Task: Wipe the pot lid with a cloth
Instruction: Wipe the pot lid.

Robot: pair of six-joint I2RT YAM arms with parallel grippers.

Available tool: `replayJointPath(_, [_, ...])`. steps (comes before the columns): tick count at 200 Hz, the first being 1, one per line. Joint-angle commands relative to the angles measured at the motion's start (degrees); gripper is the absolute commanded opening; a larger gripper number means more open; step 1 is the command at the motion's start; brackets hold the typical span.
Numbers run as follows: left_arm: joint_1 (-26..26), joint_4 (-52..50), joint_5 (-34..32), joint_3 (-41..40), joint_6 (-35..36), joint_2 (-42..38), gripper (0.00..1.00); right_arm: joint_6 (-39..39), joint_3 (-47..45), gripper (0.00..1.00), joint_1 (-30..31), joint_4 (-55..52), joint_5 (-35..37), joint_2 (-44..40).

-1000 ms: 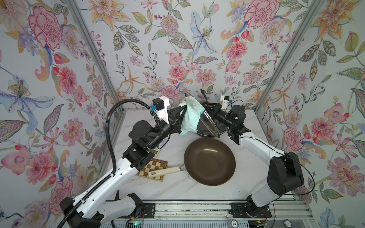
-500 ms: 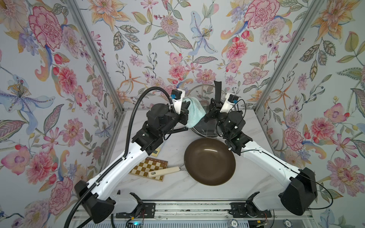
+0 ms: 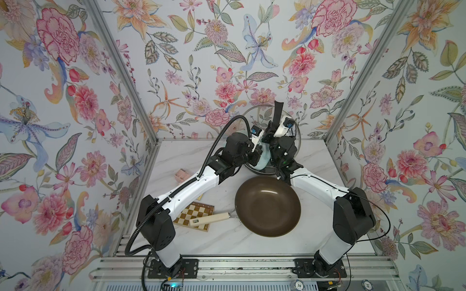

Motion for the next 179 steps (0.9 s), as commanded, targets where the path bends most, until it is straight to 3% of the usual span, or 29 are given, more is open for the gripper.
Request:
replayJointPath(1, [-2.2,2.2,1.1,-3.1,-6.7,-1.9,0.00,11.0,5.4,0.00,-3.3,5.7,-5.0,-6.5])
replayJointPath(29, [-5.1,1.9,-7.5,-1.9,-8.6,-2.5,0.00,10.2,0.3,0.00,-4.7,-1.3,-13.6,-13.9])
replayJointPath(67, [-5.1,0.3,-17.7,3.5,-7.6,-0.1,0.00,3.1,-8.8,0.00,-4.4,-12.6,-26.9,-26.8])
replayJointPath(87, [-5.0,0.5,-20.7,5.8,-8.4,0.8,0.00,-1.6,-13.0,0.00,-2.5,-16.8,-30.6,-32.9])
replayJointPath(118, [-4.3,-0.5,-21.0,8.6,-10.4,2.6,0.00,-8.8,-16.7,0.00,2.8,-23.9,-31.9,-41.3])
replayJointPath(144, [-2.8,-1.1,-21.4,8.9,-11.3,2.8,0.00,-9.7,-18.4,0.00,5.1,-27.6,-30.6,-45.8])
replayJointPath(179, [-1.9,-3.6,-19.2,8.4,-8.9,1.6,0.00,-9.3,-18.9,0.00,5.5,-24.3,-22.4,-44.7])
